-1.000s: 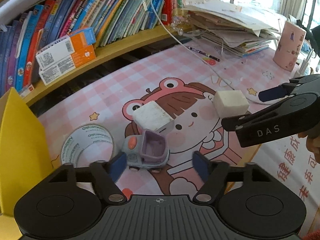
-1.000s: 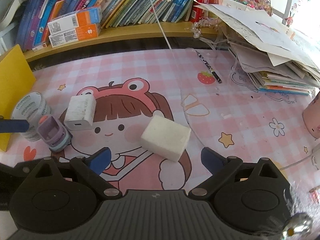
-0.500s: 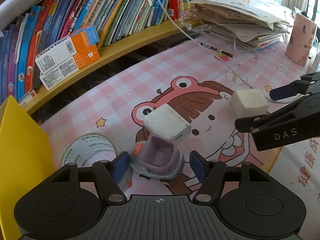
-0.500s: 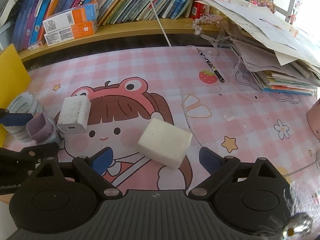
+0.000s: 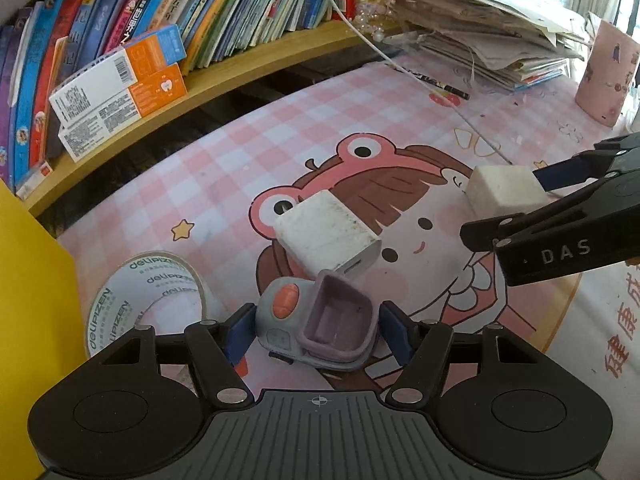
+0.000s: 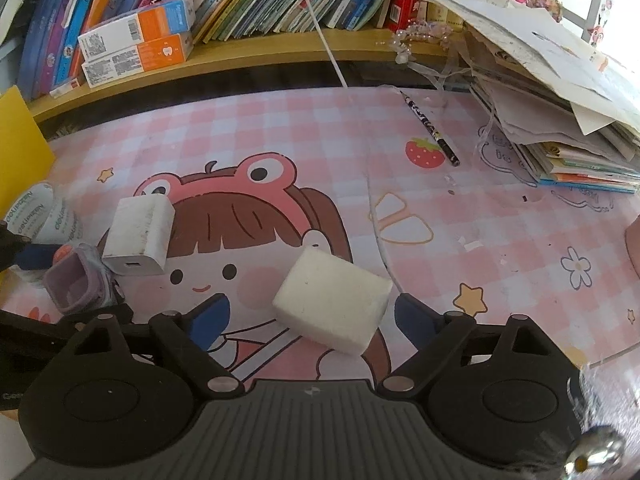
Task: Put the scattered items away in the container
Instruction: 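Grasp the grey-purple toy car with the left tool while the right tool grasps the white sponge, then lift and carry the toy car and sponge with both tools toward the yellow box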
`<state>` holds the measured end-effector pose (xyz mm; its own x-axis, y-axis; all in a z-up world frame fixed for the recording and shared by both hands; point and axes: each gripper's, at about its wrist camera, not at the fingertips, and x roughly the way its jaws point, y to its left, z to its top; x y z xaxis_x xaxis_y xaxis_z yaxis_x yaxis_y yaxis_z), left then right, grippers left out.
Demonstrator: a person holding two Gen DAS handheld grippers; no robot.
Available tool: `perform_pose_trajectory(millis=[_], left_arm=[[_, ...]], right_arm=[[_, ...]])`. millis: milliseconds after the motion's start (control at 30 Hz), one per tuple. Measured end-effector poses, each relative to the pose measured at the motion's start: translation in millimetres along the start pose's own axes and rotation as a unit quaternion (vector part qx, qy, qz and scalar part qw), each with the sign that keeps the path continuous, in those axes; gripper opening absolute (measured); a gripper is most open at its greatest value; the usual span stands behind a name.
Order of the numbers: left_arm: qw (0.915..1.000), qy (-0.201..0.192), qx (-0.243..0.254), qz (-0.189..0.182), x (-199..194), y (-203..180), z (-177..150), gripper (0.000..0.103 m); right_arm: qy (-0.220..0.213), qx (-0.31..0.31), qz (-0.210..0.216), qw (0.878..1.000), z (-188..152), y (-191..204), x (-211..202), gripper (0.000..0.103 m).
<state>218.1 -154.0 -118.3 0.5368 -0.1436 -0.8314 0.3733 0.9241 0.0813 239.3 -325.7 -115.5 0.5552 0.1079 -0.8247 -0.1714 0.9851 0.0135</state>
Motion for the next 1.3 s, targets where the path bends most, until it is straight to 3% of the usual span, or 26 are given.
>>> perform_pose_trajectory(millis=[433, 1300], left_arm=[[0.9999, -0.004, -0.009, -0.014, -6, 0, -4, 0.063], [0.9991, -0.025, 0.015, -0.032, -68, -19, -23, 0.063]], right_arm=[[0.002, 0.015, -0.005, 1.000, 0, -10, 3, 0.055], [-0.007, -0.005, 0.034, 0.999, -30, 13, -56, 0.050]])
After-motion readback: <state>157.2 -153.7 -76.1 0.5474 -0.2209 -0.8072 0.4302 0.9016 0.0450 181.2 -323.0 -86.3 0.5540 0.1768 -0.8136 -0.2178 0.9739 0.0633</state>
